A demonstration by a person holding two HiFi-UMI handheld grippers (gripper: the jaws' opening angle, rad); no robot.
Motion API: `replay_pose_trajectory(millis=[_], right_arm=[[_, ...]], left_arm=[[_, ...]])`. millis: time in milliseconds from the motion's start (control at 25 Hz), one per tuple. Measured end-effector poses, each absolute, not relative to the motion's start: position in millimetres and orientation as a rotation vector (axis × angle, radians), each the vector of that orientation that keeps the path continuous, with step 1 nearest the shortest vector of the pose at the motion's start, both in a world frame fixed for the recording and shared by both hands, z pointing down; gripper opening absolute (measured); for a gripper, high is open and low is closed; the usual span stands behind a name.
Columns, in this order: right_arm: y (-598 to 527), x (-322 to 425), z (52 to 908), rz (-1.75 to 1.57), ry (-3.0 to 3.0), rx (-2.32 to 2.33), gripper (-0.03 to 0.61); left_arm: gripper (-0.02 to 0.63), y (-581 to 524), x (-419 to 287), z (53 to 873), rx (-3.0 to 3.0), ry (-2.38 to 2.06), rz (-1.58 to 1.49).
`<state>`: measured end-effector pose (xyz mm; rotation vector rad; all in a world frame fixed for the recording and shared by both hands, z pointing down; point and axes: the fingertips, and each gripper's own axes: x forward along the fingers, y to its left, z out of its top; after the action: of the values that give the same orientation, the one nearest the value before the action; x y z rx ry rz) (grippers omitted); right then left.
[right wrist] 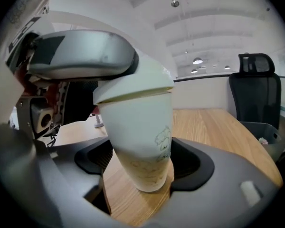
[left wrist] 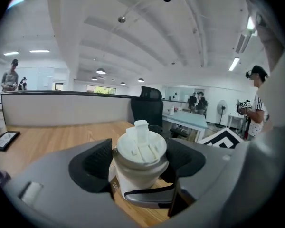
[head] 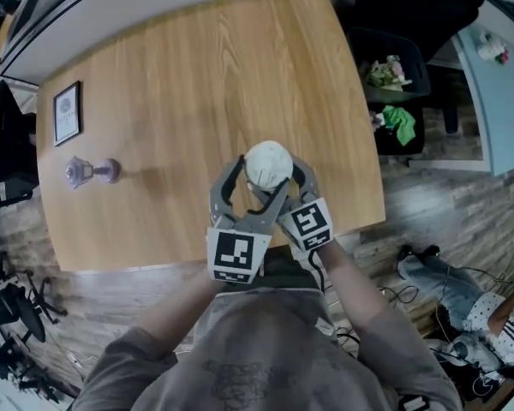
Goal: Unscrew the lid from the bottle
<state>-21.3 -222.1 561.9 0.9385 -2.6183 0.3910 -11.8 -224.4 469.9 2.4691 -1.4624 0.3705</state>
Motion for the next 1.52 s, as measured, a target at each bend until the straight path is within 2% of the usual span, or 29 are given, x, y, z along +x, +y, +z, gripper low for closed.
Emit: replay_pose_trajectory(millis=[240, 440, 600, 760, 880, 960, 1200, 1520], right_arm=[[-225, -24, 562, 0.403, -2.618, 0.954, 0.388], [-225, -26, 562, 0.409, -2.617, 0.942, 0.388], [-226, -25, 562, 0.398, -2.622, 0.926, 0.388], [-226, -26, 561, 0.394, -2.618, 0.924, 0.388], [-228, -27, 560, 0.388, -2.617, 0.918, 0.388], [-229, -27, 560, 0.387, -2.617, 0.915, 0.388], [-228, -25, 560, 0.383, -2.622, 0.917, 0.388], [-223, -22, 562, 0.391, -2.613, 0.959, 0.387]], left_arm=[[0.356, -225, -15, 471, 2.526, -1.335, 0.372], [0.423, -219, -22, 461, 2.828, -0.822, 0.409], [0.425, -229, -26, 449, 2.967, -0.504, 0.445], [0.425, -227, -16, 461, 3.031, -0.069, 0.622], [0.423, -227, -6, 470, 3.004, 0.073, 0.656], [0.38, -229, -3, 471, 3.004, 0.096, 0.648], [0.374, -230, -1, 470, 2.995, -0.059, 0.582], [0.365, -228, -7, 472, 2.764, -0.809, 0.361]])
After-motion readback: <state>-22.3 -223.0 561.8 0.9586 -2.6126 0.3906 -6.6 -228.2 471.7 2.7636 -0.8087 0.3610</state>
